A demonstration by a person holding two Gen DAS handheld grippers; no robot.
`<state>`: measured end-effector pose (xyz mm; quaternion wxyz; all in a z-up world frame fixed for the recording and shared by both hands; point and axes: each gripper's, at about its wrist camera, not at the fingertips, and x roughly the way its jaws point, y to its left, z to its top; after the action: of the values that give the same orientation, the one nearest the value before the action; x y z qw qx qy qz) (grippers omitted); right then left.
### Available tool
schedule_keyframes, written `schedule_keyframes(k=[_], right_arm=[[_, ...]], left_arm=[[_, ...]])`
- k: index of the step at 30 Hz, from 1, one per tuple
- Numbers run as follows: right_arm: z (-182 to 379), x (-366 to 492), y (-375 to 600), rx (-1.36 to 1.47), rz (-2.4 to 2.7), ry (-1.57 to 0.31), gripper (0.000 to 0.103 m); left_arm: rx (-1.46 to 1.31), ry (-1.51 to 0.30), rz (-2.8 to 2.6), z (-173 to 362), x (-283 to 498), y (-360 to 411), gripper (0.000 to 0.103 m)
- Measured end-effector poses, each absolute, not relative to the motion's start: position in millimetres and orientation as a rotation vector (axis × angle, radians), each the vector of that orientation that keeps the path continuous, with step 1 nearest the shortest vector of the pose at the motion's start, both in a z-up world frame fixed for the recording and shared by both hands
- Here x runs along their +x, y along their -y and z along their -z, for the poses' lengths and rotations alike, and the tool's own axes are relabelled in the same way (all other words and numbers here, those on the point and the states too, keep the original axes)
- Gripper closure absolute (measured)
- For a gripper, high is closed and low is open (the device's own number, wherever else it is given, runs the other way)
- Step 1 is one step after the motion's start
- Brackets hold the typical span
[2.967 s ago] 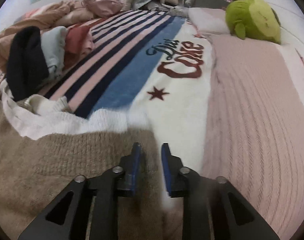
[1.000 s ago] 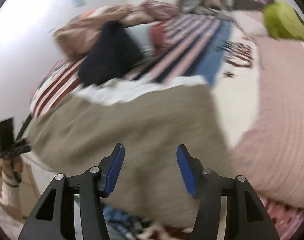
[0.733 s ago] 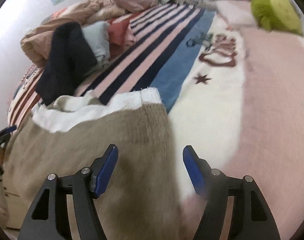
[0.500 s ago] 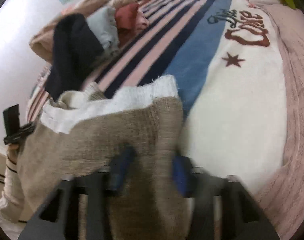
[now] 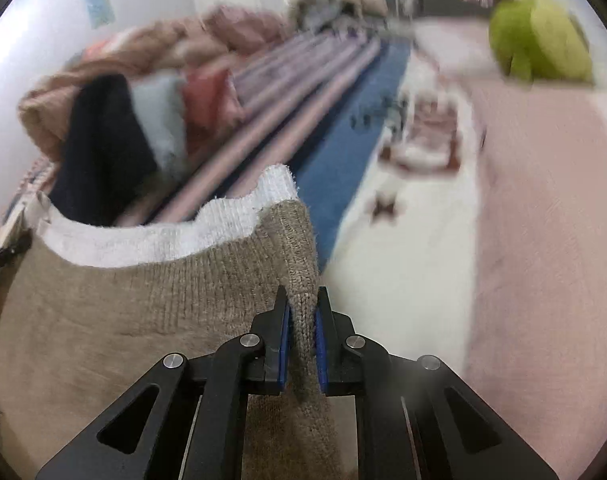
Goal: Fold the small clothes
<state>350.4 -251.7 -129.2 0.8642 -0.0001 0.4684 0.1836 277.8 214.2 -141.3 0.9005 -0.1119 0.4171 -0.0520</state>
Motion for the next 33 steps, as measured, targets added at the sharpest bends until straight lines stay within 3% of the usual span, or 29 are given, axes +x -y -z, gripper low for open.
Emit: schedule_keyframes(k=[1, 3, 6, 7, 9, 17, 20, 22, 24, 33], right_arm=[[143, 356, 248, 0.015, -0.382, -1.017, 0.094], [158, 356, 249, 0.054, -0.39, -1.045, 0.089], [140, 344, 265, 0.083, -0.388, -1.012, 0.054], [131, 340, 268, 0.076, -0.388, -0.996, 0.05], [109, 318, 273, 0.051, -0.408, -0.956, 0.05], [60, 201, 234, 0.025, -0.625, -0.826, 0.052], [55, 174, 188, -0.009, -0.736, -0.805, 0.066], [56, 161, 158, -0.044, -0.807, -0.816, 0.084], [62, 151, 132, -0.086, -0.865, -0.844, 0.094], [126, 141, 83, -0.229, -0.927, -1.008, 0.094]], left_arm=[[-0.235, -0.889, 0.102, 148, 280, -214, 0.073], [-0.23, -0.886, 0.088, 147, 273, -214, 0.055], [-0.226, -0.843, 0.082, 122, 252, -221, 0.039], [-0.24, -0.82, 0.083, 111, 238, -227, 0.037], [-0.296, -0.781, 0.113, 89, 201, -236, 0.027], [-0.431, -0.74, 0.251, 87, 64, -208, 0.014], [-0.546, -0.759, 0.321, 113, 41, -186, 0.013], [-0.617, -0.767, 0.369, 131, 35, -173, 0.013], [-0.692, -0.752, 0.418, 146, 36, -159, 0.013], [-0.876, -0.556, 0.169, 177, 57, -146, 0.014]])
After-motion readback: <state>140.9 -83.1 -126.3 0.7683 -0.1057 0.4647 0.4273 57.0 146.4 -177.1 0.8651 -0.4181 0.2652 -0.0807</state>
